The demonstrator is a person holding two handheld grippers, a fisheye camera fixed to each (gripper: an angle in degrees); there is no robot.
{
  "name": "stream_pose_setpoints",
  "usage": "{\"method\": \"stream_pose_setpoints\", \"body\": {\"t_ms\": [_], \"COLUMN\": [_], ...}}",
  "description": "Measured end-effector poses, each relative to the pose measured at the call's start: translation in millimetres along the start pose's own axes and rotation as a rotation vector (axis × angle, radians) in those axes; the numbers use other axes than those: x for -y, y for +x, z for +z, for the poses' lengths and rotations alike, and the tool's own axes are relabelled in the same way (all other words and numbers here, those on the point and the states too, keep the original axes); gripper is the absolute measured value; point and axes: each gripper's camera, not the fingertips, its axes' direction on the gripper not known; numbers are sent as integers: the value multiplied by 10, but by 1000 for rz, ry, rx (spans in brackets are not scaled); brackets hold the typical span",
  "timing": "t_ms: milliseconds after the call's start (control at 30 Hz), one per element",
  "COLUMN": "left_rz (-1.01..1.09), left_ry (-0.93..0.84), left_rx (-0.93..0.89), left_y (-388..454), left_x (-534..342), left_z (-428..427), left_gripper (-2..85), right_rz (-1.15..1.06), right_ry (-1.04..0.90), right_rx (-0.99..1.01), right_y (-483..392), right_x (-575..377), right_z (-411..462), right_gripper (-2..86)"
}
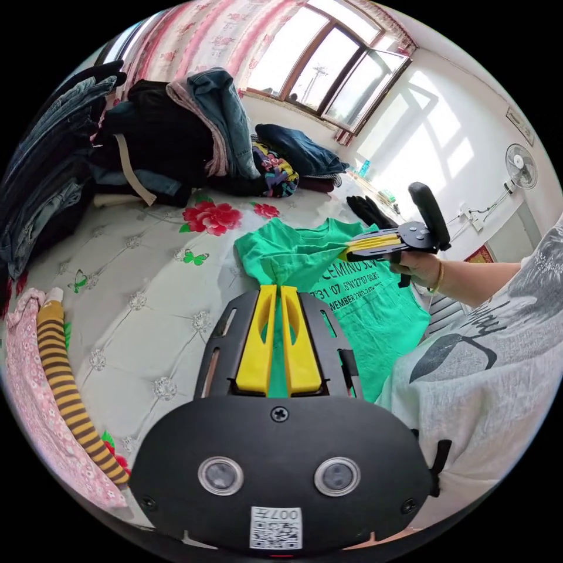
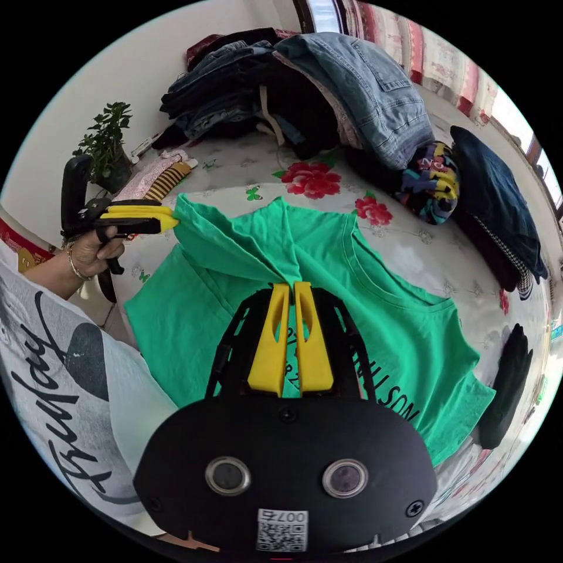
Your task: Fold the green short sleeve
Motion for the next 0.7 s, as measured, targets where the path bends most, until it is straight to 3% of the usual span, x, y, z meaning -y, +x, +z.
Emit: {"method": "stream_pose_setpoints", "body": {"t_ms": [133, 200, 300, 433, 600, 700], "left_rz": [-66, -15, 129, 129, 71, 51], "left_ry": [1, 27, -71, -224, -172, -107], "left_rx": [-55, -68, -99, -272, -177, -23], "left_y": [-21, 99, 379, 543, 399, 156], "left_x": [-33, -48, -172, -405, -271, 18], "left_z": [143, 126, 306, 746, 738, 802], "left_gripper": [-9, -8, -5, 21, 14, 3], "right_rz": [-47, -71, -112, -47, 77, 192], "right_ry": [12, 33, 39, -163, -73, -7], "right_rx": [-12, -38, -56, 34, 26, -27], "right_y": [44, 97, 246, 586, 1074, 1549], "right_x": [20, 0, -117, -379, -591, -597], "right_z": [-54, -107, -170, 157, -102, -274], "right_gripper": [-1, -1, 1, 9, 21, 29]}}
